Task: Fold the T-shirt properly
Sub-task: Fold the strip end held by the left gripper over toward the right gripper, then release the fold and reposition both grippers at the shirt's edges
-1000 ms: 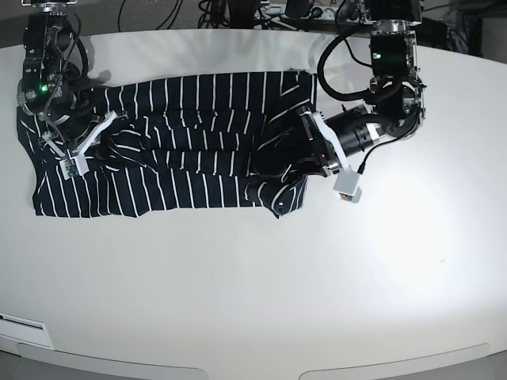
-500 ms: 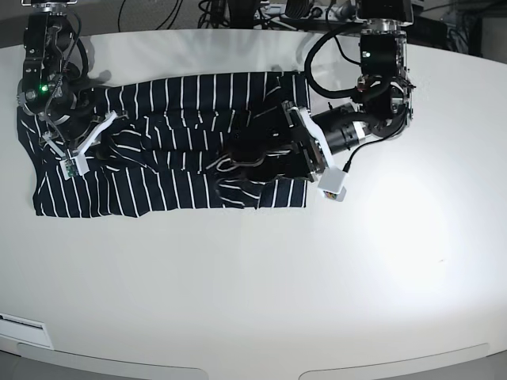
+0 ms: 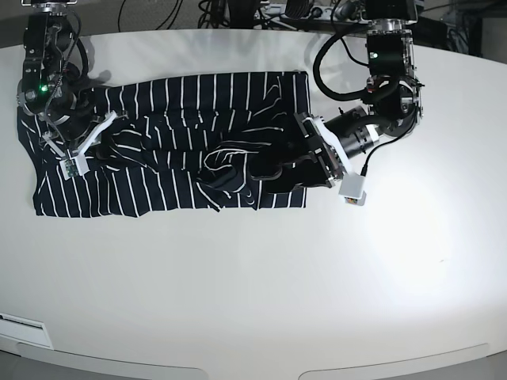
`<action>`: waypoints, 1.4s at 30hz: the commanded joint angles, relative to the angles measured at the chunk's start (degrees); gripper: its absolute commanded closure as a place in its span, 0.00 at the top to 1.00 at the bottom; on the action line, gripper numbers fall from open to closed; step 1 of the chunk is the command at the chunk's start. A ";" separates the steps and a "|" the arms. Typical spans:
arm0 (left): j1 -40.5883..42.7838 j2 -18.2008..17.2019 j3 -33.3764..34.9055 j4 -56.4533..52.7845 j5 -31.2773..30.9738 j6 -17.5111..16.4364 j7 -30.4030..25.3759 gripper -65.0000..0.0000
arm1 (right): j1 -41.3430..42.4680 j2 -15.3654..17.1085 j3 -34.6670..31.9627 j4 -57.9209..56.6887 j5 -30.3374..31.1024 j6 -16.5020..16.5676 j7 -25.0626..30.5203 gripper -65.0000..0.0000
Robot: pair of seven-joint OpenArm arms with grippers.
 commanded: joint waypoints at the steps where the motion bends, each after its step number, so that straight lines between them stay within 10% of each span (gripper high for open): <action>1: -0.63 0.15 1.38 0.85 -1.60 -0.20 -0.24 0.57 | -0.04 0.48 -0.07 0.48 0.20 0.66 -1.75 0.07; 6: -0.68 0.17 4.26 1.11 0.33 -2.46 0.02 0.54 | 0.13 0.50 -0.07 0.48 0.66 0.66 -1.49 0.07; 11: -0.92 0.17 -5.42 4.17 1.49 -2.46 -0.46 0.00 | -0.04 0.48 -0.07 0.48 0.63 0.44 -1.73 0.07; 17: 0.44 -0.37 -13.94 4.66 2.40 0.39 -0.46 0.00 | -0.02 0.48 -0.07 0.48 0.61 -0.90 -1.70 0.07; 28: 3.50 -0.42 -1.55 4.63 15.21 7.67 -0.04 0.00 | -0.02 0.50 -0.07 0.48 0.61 -0.83 -1.70 0.07; 42: 1.62 0.35 14.03 4.72 12.98 -0.98 1.05 0.00 | -0.02 0.50 -0.07 0.48 0.61 -0.81 -1.68 0.07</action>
